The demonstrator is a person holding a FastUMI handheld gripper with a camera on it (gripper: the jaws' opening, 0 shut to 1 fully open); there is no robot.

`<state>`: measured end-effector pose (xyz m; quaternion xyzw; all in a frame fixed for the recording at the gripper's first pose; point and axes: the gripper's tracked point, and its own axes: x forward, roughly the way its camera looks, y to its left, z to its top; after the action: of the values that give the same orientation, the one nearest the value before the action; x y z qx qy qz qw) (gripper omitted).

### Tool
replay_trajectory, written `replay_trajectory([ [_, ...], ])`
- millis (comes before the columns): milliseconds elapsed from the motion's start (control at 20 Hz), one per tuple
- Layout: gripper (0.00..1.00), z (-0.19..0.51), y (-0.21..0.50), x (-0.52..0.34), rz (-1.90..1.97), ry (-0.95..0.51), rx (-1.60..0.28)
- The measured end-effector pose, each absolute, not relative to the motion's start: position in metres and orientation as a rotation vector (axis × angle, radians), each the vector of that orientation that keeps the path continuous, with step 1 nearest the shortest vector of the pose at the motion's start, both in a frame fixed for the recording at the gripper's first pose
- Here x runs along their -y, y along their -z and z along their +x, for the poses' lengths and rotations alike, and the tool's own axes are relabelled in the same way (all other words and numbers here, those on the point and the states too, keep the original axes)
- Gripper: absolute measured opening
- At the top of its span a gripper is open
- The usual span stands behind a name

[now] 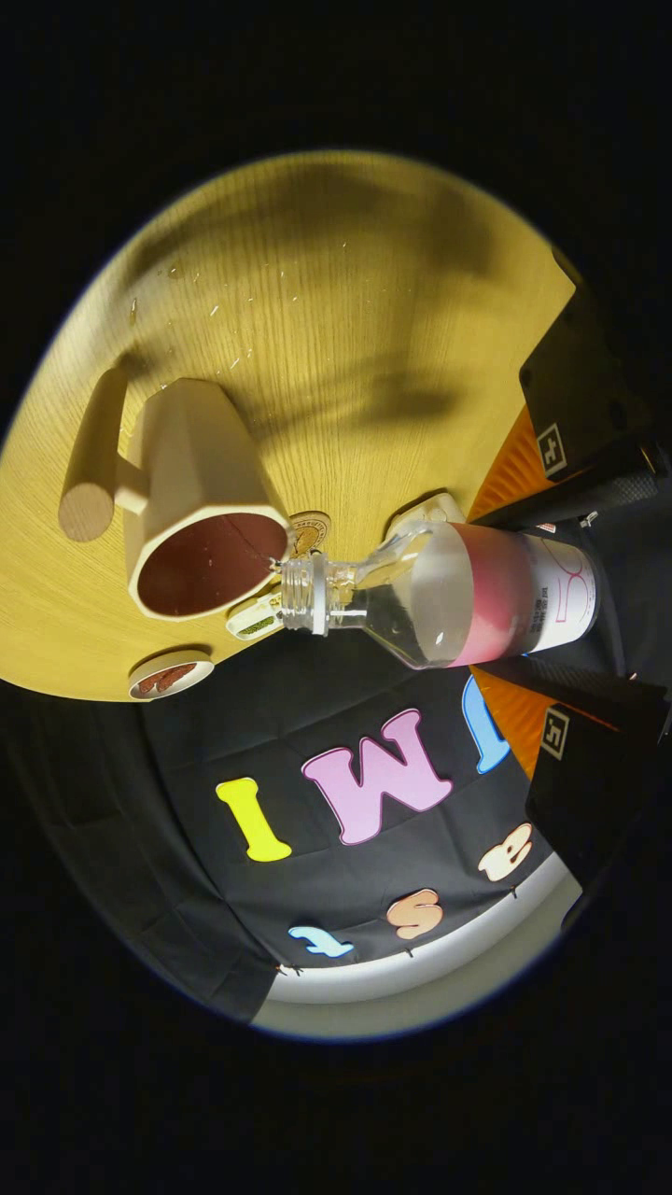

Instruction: Take the bottle from table, then pour the juice into the cup, finally place the bottle on the coaster

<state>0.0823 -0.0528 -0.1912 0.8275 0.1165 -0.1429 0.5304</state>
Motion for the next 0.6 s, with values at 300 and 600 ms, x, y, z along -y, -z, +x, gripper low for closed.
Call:
replay_trajectory([
  [300,0.74,0.085,0.189,0.061,1.997,0.351,-0.273],
  [600,0.74,0.086,0.187,0.068,2.058,0.376,-0.262],
])
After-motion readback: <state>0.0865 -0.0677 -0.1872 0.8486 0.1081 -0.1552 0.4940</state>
